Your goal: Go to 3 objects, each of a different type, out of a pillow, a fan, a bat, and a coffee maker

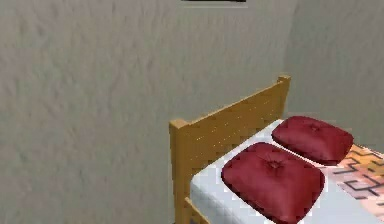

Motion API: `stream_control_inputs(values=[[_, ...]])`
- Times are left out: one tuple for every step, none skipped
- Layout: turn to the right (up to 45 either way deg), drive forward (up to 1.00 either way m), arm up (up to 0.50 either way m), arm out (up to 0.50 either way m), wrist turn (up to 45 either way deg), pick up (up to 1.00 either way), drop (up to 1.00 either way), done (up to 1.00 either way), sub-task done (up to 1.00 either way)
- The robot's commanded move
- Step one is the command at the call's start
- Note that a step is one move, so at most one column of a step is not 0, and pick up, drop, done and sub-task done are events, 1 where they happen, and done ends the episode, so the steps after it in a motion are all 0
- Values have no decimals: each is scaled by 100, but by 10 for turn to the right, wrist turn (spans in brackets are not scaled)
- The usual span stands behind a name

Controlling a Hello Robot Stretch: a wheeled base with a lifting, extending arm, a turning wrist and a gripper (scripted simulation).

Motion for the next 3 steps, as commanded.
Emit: stream_control_inputs(values=[[-450,0,0,0,0,0,0,0,0],[-210,0,0,0,0,0,0,0,0],[0,0,0,0,0,0,0,0,100]])
